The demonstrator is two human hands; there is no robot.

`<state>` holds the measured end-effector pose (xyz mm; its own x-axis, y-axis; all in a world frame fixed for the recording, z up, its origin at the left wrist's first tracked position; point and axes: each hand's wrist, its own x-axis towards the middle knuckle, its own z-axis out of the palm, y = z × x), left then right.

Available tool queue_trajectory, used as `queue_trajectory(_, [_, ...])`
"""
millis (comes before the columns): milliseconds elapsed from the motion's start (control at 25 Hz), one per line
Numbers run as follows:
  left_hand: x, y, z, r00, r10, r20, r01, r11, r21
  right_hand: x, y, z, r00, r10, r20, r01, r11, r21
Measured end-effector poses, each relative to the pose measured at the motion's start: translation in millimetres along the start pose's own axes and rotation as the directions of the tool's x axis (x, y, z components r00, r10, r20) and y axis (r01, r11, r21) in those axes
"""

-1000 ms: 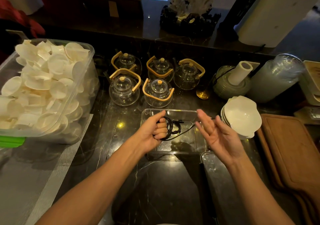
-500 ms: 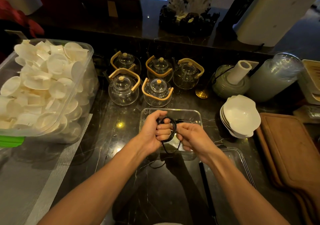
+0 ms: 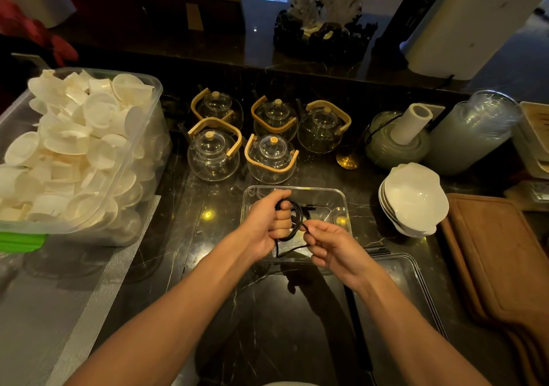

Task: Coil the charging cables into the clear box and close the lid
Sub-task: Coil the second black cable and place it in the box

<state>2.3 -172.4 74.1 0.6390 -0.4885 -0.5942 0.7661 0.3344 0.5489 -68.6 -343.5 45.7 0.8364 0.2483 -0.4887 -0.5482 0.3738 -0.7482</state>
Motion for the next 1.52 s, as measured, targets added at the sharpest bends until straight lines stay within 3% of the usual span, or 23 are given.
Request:
queue_trajectory(240, [3, -1, -7, 0.999, -0.022, -0.029, 0.021, 0.999, -0.029, 2, 4, -3, 0.997, -0.026, 0.067, 0.021, 0.997, 0.072])
queue_trajectory(360, [4, -12, -3, 0.997, -0.033, -0.069, 0.037, 0.998, 0.057, 4, 4, 4, 0.998, -0.016, 0.062, 0.018, 1.0, -0.023])
queue_trajectory(520, [8, -18, -4, 0.991, -0.039, -0.125, 0.045, 0.998, 0.048, 1, -1, 23, 0.997, -0.072, -0.02, 0.071, 0.997, -0.039])
queue_trajectory(600, [6, -16, -1, 0.986, -0.008, -0.165, 0.019, 0.998, 0.06, -4, -4, 34, 0.986, -0.142, -0.088, 0.12, 0.968, -0.219])
queue_trajectory(640, [4, -15, 1, 0.982, 0.014, -0.189, 0.001, 0.997, 0.08, -7, -5, 40, 0.969, -0.219, -0.116, 0.159, 0.909, -0.384])
queue_trajectory(720, [3, -15, 6, 0.977, 0.05, -0.209, -0.023, 0.991, 0.13, -9, 0, 46, 0.89, -0.444, -0.108, 0.248, 0.668, -0.701])
queue_trajectory(800, [4, -16, 9, 0.982, 0.052, -0.18, -0.025, 0.988, 0.15, -7, 4, 46, 0.798, -0.599, -0.061, 0.255, 0.428, -0.867])
queue_trajectory(840, [4, -16, 8, 0.985, 0.045, -0.167, -0.02, 0.989, 0.144, -5, 4, 45, 0.78, -0.623, -0.063, 0.249, 0.401, -0.881])
queue_trajectory(1000, [8, -18, -3, 0.99, 0.044, -0.136, -0.027, 0.992, 0.124, -4, -4, 47, 0.744, -0.635, -0.205, 0.284, 0.58, -0.764])
queue_trajectory(1120, [10, -21, -17, 0.991, -0.049, -0.124, 0.051, 0.999, 0.018, -12, -40, 43, 0.75, -0.565, -0.343, 0.39, 0.797, -0.46])
queue_trajectory(1280, [11, -15, -22, 0.995, -0.09, -0.047, 0.076, 0.967, -0.242, -27, -77, 31, 0.798, -0.485, -0.357, 0.483, 0.87, -0.103])
queue_trajectory(1400, [10, 2, -17, 1.0, -0.031, 0.003, 0.031, 0.969, -0.244, -21, -66, 14, 0.842, -0.346, -0.413, 0.374, 0.927, -0.013])
queue_trajectory(1520, [3, 7, -2, 0.99, -0.055, 0.133, 0.062, 0.997, -0.055, -5, -44, 2, 0.92, -0.097, -0.38, 0.084, 0.995, -0.049])
